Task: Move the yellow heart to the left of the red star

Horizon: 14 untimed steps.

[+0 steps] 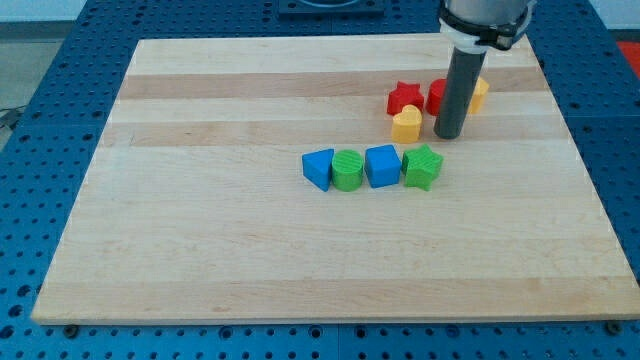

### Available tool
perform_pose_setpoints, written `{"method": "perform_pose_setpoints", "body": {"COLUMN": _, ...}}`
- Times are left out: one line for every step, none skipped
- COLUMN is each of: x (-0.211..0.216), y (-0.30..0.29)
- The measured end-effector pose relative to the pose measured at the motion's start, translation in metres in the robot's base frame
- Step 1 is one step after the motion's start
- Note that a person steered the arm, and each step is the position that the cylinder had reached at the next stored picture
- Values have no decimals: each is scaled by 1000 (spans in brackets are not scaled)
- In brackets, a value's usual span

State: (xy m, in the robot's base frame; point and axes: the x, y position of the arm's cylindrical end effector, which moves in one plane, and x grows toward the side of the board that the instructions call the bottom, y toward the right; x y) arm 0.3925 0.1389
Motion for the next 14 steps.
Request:
{"method": "perform_pose_setpoints", "body": {"x": 0, "y": -14}}
{"method": "perform_pose_setpoints", "body": {"x": 0, "y": -28}}
{"method": "perform_pose_setpoints", "body": {"x": 0, "y": -41}}
{"method": "perform_pose_setpoints", "body": {"x": 0, "y": -50}}
{"method": "perform_pose_setpoints", "body": {"x": 0, "y": -50}}
{"method": "perform_pose_setpoints", "body": {"x": -2, "y": -58}}
{"method": "perform_pose_setpoints", "body": {"x": -23, "y": -58}}
{"method": "perform_pose_setpoints", "body": {"x": -6, "y": -58}}
{"method": "perform_pose_setpoints", "body": {"x": 24, "y": -58}}
{"method": "perform_pose_setpoints", "body": {"x": 29, "y": -76}}
{"method": "perform_pose_setpoints", "body": {"x": 8, "y": -105}}
{"method": "perform_pose_setpoints", "body": {"x": -22, "y": -117}}
{"method": "perform_pose_setpoints", "body": {"x": -18, "y": -117}}
{"method": "perform_pose_setpoints", "body": {"x": -29, "y": -114}}
